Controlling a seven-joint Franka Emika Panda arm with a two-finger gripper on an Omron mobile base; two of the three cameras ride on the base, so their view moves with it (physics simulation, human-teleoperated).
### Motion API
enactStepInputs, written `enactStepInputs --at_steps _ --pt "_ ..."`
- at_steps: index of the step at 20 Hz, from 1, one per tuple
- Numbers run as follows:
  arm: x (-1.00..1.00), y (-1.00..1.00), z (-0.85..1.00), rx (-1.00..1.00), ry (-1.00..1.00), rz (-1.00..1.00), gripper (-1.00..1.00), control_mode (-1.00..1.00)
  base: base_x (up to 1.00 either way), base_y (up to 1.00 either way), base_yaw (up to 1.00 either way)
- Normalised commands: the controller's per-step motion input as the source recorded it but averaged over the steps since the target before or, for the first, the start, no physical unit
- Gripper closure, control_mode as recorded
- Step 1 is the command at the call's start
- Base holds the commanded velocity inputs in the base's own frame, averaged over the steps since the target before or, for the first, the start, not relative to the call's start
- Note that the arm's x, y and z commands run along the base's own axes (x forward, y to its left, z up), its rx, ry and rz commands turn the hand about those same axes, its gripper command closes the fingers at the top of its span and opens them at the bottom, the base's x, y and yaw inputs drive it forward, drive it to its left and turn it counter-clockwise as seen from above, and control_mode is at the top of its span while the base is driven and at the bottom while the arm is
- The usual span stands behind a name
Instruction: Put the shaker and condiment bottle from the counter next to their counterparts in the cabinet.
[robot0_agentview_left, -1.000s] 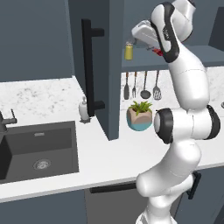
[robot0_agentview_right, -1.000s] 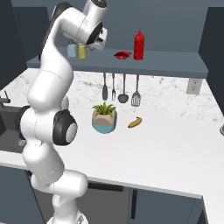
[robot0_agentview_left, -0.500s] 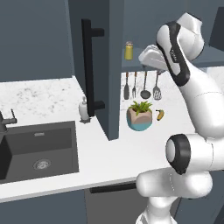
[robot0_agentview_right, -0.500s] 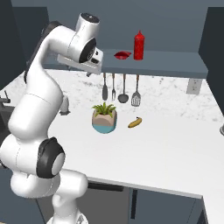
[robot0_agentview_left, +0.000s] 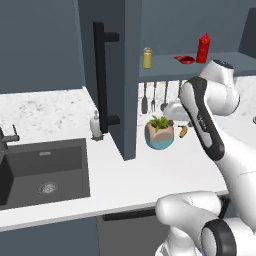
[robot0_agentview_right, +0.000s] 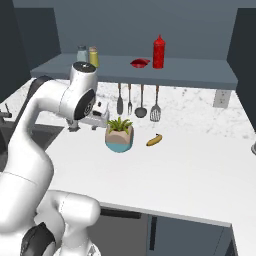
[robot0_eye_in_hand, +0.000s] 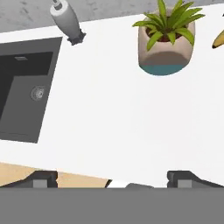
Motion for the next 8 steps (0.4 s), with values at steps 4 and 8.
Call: enactStepInputs --at_steps 4,8 --pt "-1.0 0.0 -0.96 -0.01 0.08 -0.06 -1.0 -1.0 0.0 0.0 0.0" --pt "-1.0 0.0 -0.91 0.0 0.09 -0.06 -1.0 -1.0 0.0 0.0 0.0"
